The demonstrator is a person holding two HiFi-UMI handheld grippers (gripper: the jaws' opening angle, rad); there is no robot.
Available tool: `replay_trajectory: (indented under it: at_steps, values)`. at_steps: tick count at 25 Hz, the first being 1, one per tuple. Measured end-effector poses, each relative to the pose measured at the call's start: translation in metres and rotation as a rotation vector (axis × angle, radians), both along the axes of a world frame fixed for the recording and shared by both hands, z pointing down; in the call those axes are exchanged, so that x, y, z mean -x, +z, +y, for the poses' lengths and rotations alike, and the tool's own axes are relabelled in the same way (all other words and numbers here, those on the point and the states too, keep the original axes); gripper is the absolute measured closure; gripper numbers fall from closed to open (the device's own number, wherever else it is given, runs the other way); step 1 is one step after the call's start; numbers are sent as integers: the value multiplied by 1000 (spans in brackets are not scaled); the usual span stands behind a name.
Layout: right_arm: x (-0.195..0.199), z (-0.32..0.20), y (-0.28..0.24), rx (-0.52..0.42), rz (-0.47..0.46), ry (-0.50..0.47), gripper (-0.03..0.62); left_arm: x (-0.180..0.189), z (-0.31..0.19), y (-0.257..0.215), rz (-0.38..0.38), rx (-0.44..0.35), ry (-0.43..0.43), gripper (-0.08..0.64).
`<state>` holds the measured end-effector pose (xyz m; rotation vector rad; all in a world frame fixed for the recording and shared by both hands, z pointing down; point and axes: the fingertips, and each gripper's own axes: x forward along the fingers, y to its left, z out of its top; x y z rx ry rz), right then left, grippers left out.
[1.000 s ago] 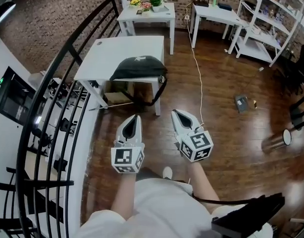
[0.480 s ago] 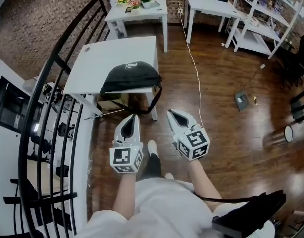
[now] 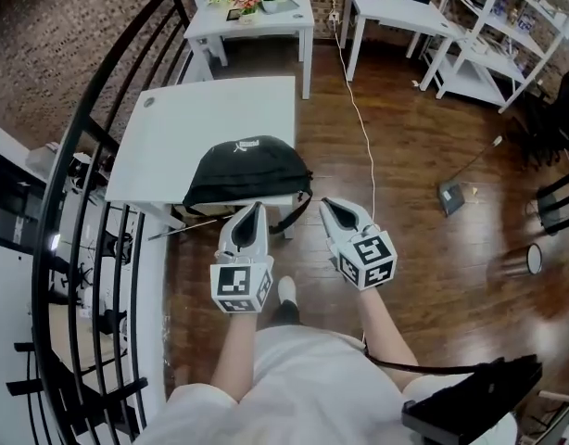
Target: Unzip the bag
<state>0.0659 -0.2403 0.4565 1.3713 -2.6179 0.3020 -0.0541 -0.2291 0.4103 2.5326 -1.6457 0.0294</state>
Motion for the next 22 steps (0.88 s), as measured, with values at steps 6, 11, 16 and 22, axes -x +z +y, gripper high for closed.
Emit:
replay_trajectory:
  at_steps: [6, 11, 16, 22]
  values:
    - [7, -50, 37, 64, 76, 18, 600, 21, -56, 32, 27, 74, 18, 543]
    - [-3, -60, 99, 182, 150, 28, 600, 2, -75, 77, 5, 173, 76, 543]
    - [-8, -76, 162, 270, 233, -36, 555, -25, -87, 113, -11, 256, 102, 543]
    - [0, -94, 236, 296, 367, -122, 505, -41, -87, 157, -53, 352, 104, 543]
